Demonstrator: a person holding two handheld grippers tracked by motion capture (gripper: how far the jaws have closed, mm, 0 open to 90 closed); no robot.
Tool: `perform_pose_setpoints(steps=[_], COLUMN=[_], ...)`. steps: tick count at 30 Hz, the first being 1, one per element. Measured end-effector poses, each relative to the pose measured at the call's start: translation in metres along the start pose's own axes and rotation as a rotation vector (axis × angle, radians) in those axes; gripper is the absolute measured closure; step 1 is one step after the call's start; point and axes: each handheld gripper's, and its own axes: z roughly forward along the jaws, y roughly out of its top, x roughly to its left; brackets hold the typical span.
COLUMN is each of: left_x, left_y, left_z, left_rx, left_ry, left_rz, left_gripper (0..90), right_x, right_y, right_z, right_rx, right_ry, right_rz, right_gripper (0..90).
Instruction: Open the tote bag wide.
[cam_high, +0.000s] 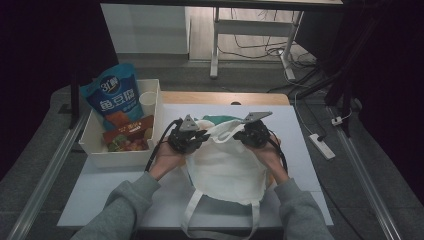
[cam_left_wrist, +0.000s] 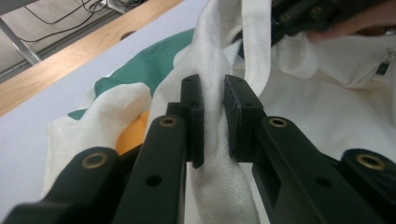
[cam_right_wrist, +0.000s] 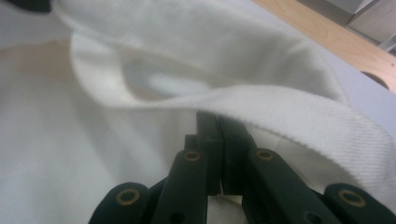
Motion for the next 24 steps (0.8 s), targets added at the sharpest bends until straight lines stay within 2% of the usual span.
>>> perform_pose_setpoints(steps=[5, 12, 18, 24], left_x=[-0.002, -0.002, -0.003, -0.002], left_y=[-0.001, -0.003, -0.004, -0.004], left_z=[0.012, 0.022, 0.026, 0.023], left_rx=[0.026, 0.057, 0.069, 0.060], left_ry=[0.000, 0.009, 0.013, 0.012], left_rz=[0.012, 0.019, 0.024, 0.029], left_gripper=[77.3, 75.0, 72.1, 63.4], right_x=[-0.012, -0.018, -0.024, -0.026], right_y=[-0.006, -0.011, -0.018, -0.020], right_z=[0.016, 0.037, 0.050, 0.053], right_rx=[0.021, 0.061, 0.078, 0.084], right_ry=[-0.024, -0.063, -0.054, -0.050], right_rz=[0.013, 0.011, 0.050, 0.073], right_gripper=[88.3, 88.3, 88.3, 88.0])
